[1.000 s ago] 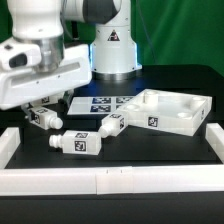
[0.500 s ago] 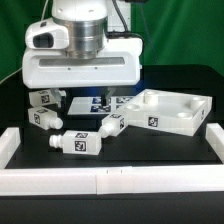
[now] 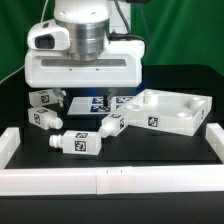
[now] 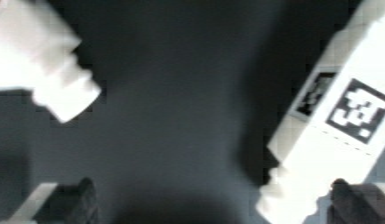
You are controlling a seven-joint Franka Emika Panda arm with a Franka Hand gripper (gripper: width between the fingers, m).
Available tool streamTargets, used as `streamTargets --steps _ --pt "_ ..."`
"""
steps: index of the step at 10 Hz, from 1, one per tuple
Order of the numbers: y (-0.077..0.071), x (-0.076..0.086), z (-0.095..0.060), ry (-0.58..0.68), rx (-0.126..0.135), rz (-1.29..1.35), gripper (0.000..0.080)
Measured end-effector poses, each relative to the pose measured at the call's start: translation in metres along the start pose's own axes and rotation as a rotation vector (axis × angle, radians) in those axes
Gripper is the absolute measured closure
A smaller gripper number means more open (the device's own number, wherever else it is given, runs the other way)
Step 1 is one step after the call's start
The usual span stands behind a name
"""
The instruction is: Assemble one leg
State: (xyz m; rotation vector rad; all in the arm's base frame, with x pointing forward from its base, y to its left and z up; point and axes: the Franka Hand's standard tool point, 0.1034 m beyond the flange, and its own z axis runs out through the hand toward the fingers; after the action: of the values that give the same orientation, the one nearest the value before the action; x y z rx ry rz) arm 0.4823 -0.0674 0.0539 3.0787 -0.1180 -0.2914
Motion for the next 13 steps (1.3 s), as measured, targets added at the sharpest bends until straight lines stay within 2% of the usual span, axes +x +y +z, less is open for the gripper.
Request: streamTargets --steps 1,2,3,4,7,9,11,12,13 --pt "-0.013 -0.001 0.006 -0.01 0.004 0.086 0.0151" --pt "-0.025 0.001 0.011 -0.018 0.029 0.18 0.0151" --pt "-0.028 0.003 0.014 -0.018 0.064 0.229 0.0151" --pt "-0.028 0.006 0.021 0.015 0.059 0.219 0.0151" --pt "-0.035 -0.001 0.039 0.026 0.05 0.209 0.0151" --pt "-0.038 -0.001 0.041 0.028 0.048 0.197 0.0151" --pt "-0.038 -0.001 0.041 0.028 0.047 0.197 0.0408" --pt "-0.038 -0.001 0.041 0.028 0.047 0.197 0.0408" --pt "-0.037 0.0 0.041 0.029 0.046 0.178 0.0514"
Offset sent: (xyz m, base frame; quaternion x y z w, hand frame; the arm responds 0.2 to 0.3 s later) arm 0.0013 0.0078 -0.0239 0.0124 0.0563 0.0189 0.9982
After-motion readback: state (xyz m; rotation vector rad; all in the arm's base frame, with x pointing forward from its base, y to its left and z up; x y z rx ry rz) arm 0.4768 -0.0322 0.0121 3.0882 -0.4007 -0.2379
